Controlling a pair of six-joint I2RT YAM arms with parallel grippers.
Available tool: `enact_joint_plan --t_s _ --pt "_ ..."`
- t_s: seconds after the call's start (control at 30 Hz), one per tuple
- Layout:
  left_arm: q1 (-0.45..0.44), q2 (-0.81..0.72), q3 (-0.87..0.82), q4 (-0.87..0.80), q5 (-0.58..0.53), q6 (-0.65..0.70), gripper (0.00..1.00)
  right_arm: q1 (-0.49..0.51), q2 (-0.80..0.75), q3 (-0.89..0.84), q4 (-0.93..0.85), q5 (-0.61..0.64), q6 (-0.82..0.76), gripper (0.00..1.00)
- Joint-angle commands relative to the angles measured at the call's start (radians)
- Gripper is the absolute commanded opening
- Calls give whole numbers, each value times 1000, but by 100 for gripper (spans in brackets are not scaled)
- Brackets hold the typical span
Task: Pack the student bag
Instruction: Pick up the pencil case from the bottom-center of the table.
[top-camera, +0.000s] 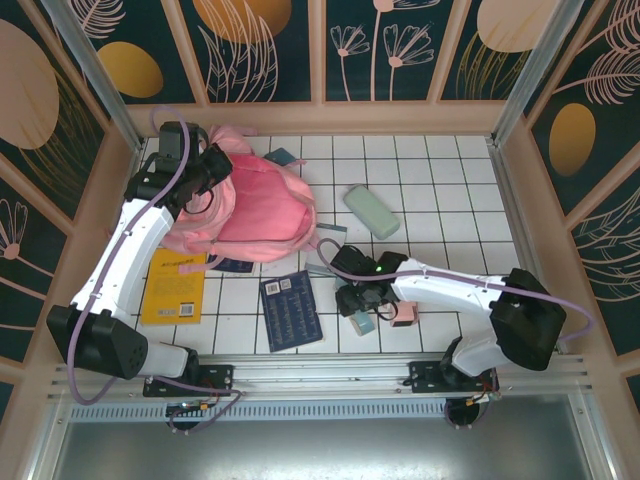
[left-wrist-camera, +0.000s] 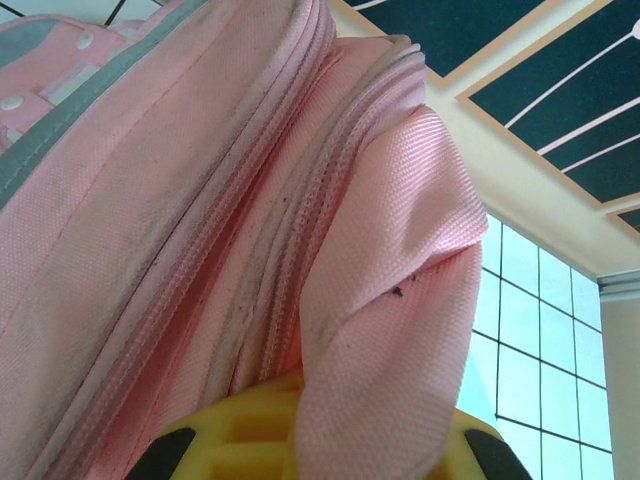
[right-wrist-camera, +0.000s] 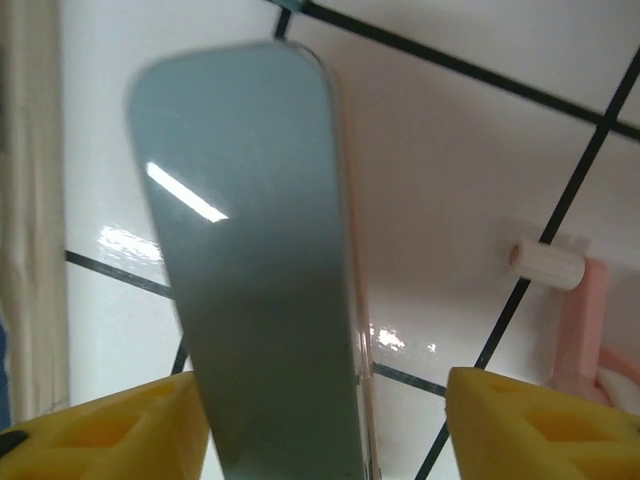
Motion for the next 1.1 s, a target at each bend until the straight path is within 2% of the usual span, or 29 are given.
enact_joint_plan --t_s 0.0,0.13,0.33,0.43,0.53,0.67,0.8,1.0,1.07 --pt "1 -19 36 93 18 17 0 4 11 -17 29 19 1 58" --pt "1 -24 32 97 18 23 0 4 24 -26 36 18 -6 49" --pt "1 -16 30 101 43 39 0 2 -13 -12 3 50 -5 26" --pt "1 -18 39 100 58 55 0 -7 -70 61 -56 76 -11 18" --pt "1 -24 49 97 77 77 0 -48 -133 169 -56 33 -16 14" --pt "2 -39 56 97 90 122 0 -142 -171 274 117 -134 50 9" --pt "1 -42 74 90 100 153 0 -209 -139 297 433 -285 212 5" --pt "1 -41 110 73 113 184 0 -236 88 376 775 -380 456 3" --pt "1 -40 118 68 104 188 0 -233 181 417 821 -346 505 3"
